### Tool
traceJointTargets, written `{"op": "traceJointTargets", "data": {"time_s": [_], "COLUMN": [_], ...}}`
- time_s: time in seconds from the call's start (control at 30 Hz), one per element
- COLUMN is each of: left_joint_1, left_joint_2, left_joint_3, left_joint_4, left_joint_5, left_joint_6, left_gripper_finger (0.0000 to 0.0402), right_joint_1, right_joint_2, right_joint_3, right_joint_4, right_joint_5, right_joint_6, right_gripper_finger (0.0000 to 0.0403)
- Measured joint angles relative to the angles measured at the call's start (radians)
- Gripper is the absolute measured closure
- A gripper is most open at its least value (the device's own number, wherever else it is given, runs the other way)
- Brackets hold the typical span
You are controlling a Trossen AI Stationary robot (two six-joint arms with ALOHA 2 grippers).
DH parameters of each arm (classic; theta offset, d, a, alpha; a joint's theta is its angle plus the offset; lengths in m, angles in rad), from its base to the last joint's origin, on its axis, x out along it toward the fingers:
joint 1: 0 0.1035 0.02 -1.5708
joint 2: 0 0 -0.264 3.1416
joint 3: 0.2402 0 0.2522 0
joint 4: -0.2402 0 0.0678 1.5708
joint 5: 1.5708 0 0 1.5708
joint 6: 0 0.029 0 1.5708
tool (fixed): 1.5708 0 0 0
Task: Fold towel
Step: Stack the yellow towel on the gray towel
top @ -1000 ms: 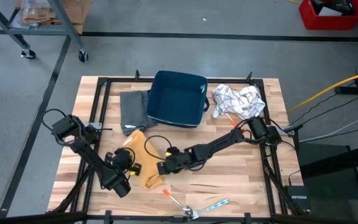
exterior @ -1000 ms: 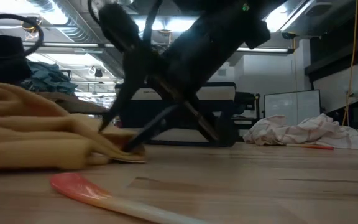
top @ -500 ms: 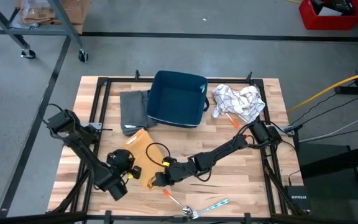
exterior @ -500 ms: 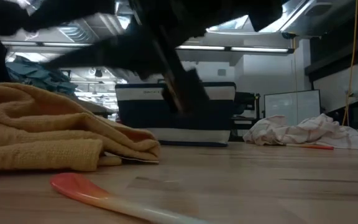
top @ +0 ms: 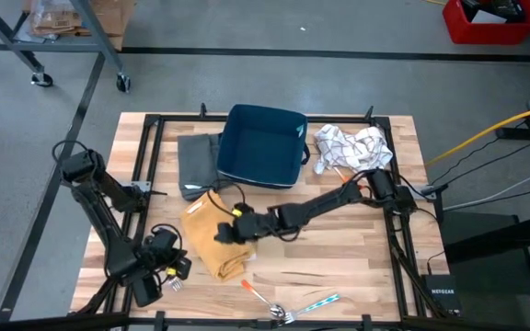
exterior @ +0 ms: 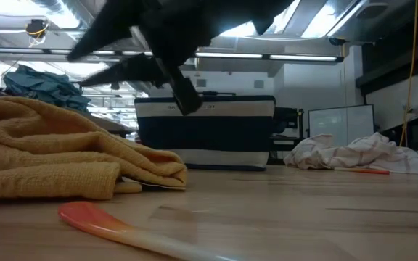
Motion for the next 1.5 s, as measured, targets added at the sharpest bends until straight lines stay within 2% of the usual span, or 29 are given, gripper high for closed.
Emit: {"op": "traceJointTargets", "data": {"time_s": [0.27,0.6,0.77,1.0,1.23,1.4,1.5], "left_joint_1": [-0.003,-0.003,-0.004,-0.004,-0.004,-0.005,-0.010], "left_joint_2": [0.000,0.000,0.000,0.000,-0.001,-0.001,-0.001], "left_joint_3": [0.000,0.000,0.000,0.000,0.000,0.000,0.000], "left_joint_4": [-0.001,-0.002,-0.004,-0.004,-0.001,0.006,0.022], "left_joint_5": [0.002,0.002,0.002,0.002,0.002,0.006,0.045], "left_joint_6": [0.004,0.049,0.053,0.039,0.007,0.007,0.002], "left_gripper_finger": [0.0401,0.0400,0.0400,0.0400,0.0400,0.0400,0.0400], "right_joint_1": [-0.107,-0.193,-0.190,-0.177,-0.125,-0.096,-0.078], "right_joint_2": [0.000,0.000,-0.001,-0.008,-0.079,-0.124,-0.130], "right_joint_3": [0.043,0.043,0.044,0.042,0.040,0.040,0.041], "right_joint_4": [-0.026,-0.331,-0.446,-0.549,-0.567,-0.592,-0.597], "right_joint_5": [0.062,0.082,0.152,0.125,0.134,0.183,0.169], "right_joint_6": [-0.040,0.000,0.001,0.008,-0.014,-0.018,-0.015], "right_gripper_finger": [0.0269,0.0269,0.0269,0.0269,0.0269,0.0269,0.0269]}}
